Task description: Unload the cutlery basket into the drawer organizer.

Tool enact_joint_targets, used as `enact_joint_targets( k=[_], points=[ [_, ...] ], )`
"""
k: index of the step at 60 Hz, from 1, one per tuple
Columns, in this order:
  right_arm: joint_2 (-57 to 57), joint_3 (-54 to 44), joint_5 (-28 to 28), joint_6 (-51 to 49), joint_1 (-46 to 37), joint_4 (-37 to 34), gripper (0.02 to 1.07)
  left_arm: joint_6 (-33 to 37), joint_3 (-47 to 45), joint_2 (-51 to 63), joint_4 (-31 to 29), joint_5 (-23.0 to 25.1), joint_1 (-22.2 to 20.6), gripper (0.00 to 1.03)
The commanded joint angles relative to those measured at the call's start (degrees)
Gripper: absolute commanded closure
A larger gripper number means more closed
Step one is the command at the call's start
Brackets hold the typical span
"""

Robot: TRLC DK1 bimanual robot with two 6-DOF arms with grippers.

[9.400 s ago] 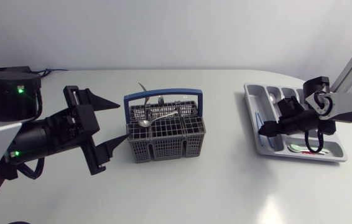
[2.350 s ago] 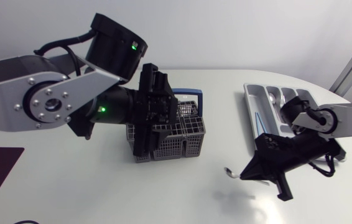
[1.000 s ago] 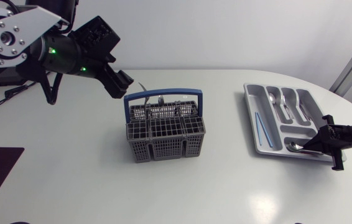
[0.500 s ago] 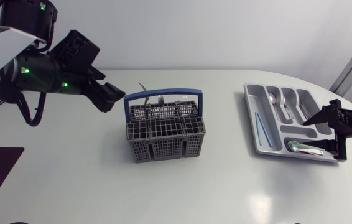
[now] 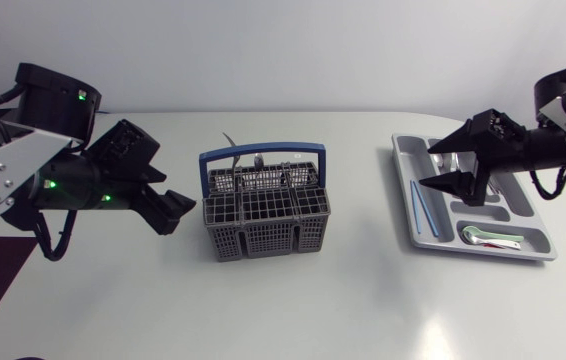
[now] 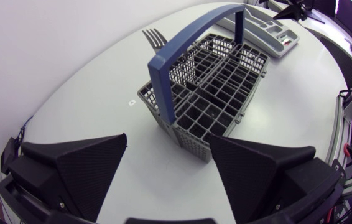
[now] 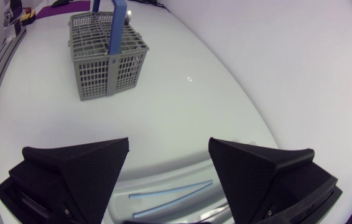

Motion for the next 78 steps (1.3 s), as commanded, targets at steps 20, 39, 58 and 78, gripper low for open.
enact_joint_targets(
  k=[20,39,58,78],
  points=[
    [9.0,3.9,3.5,23.2,12.6,11.4,0.17,-3.1,-7.6,1.8,5.3,1.4,-1.4,0.24],
    [14.0,10.1,4.9,29.5,18.5,12.1,0.37,-2.4,-10.5,3.5,6.4,1.9,-3.3,0.5],
    [17.0,14.5,4.9,35.0,22.1,12.4,0.71,-2.6,-12.6,4.8,7.4,1.9,-5.7,0.8],
    [17.5,15.8,4.9,37.4,23.4,12.5,0.8,-3.0,-13.5,4.9,8.0,1.9,-7.4,0.85]
  ],
)
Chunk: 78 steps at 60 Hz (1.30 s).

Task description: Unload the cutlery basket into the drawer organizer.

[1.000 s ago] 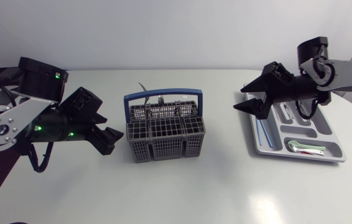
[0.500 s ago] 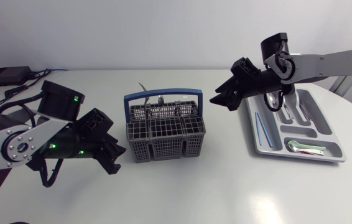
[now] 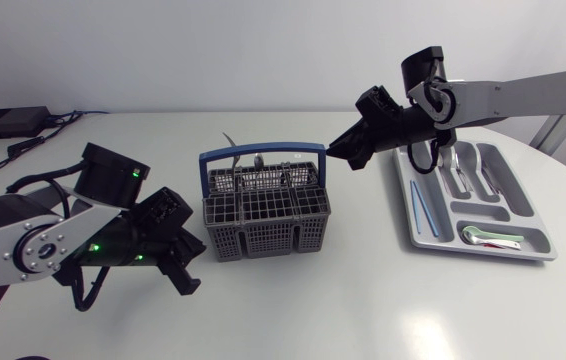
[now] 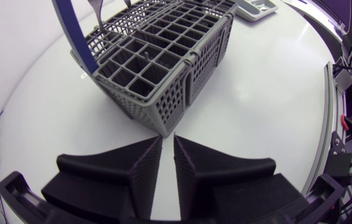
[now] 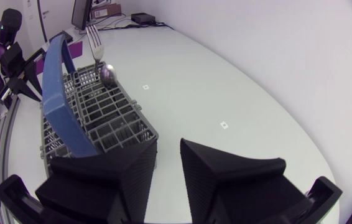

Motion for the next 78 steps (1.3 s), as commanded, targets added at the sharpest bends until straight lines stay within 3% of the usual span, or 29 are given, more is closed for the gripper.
enact_joint_targets(
  k=[1,13,31,40,61,78],
  points=[
    [1.5,1.6,0.1,2.1,0.6,0.5,0.82,-1.2,-1.7,1.1,0.4,0.2,-0.8,0.85],
    [2.5,3.2,-0.8,4.9,1.4,0.4,1.01,-1.2,-1.8,3.8,0.9,0.2,-2.7,0.88],
    [1.2,1.4,-5.3,6.1,2.2,-1.4,1.01,-1.3,0.2,9.5,4.5,-0.2,-2.3,0.89],
    [-1.2,-1.5,-7.2,3.7,3.3,-3.6,1.01,-1.2,3.4,14.1,7.9,-0.6,0.0,0.89],
    [-10.3,-12.4,-7.4,0.0,6.5,-5.2,1.01,0.5,8.8,21.3,14.7,-0.8,5.1,0.89],
    [-21.8,-23.4,-6.0,0.5,12.7,-6.3,1.01,1.1,16.4,27.6,15.4,-0.7,8.5,0.89]
  ],
)
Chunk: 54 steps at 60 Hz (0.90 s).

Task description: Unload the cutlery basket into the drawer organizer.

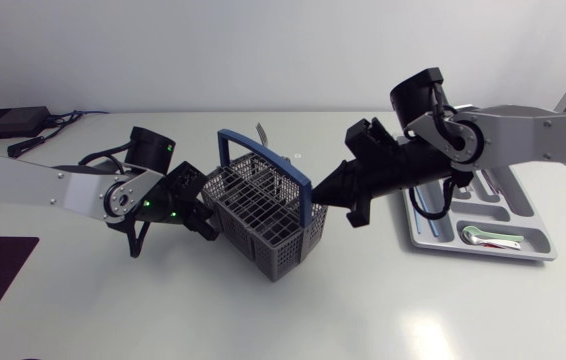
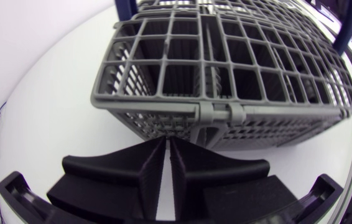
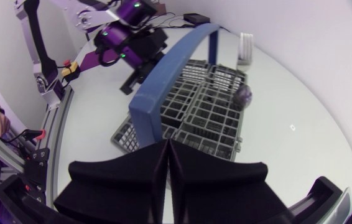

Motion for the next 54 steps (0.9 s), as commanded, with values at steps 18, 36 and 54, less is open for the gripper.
enact_joint_targets(
  k=[18,36,54],
  points=[
    [-6.1,-7.5,4.3,0.4,-7.0,3.6,1.01,2.2,6.9,3.6,0.9,0.3,5.0,0.89],
    [7.5,-4.9,11.0,3.4,-6.2,13.7,1.01,1.9,12.1,9.2,1.2,0.5,6.5,0.89],
    [2.5,-8.8,10.5,5.6,1.0,13.5,1.01,-0.4,18.7,13.5,1.1,0.6,4.8,0.89]
  ],
)
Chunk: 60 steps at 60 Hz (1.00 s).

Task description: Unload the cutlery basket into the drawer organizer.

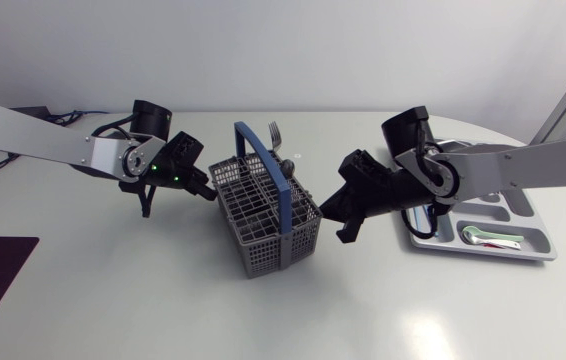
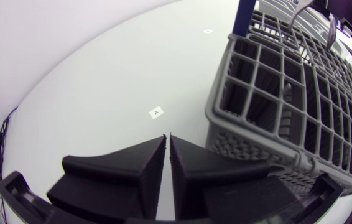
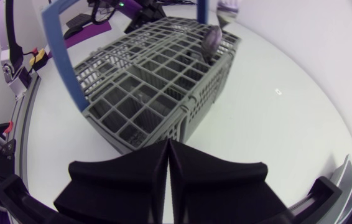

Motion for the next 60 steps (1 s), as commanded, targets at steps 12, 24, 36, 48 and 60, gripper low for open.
enact_joint_targets(
  k=[12,24,36,48,60],
  points=[
    [-6.9,-4.4,-1.3,3.7,5.2,-1.1,1.01,-2.8,8.2,4.6,-1.1,1.1,-2.1,0.89],
    [-9.6,-7.1,-1.3,5.5,9.6,-1.4,1.01,-3.4,14.0,7.7,-3.8,1.5,-4.4,0.89],
    [-14.2,-7.6,-1.0,6.6,7.0,-2.2,1.01,-2.4,13.1,3.6,-6.0,1.5,-2.4,0.89],
    [-11.6,-4.2,-1.0,6.3,0.2,-1.6,1.01,1.3,1.3,-10.9,-7.3,1.4,-1.1,0.89],
    [-1.7,4.6,-1.2,7.3,-3.6,-0.1,1.01,5.3,-9.8,-23.5,-10.3,1.2,-1.9,0.89]
  ],
)
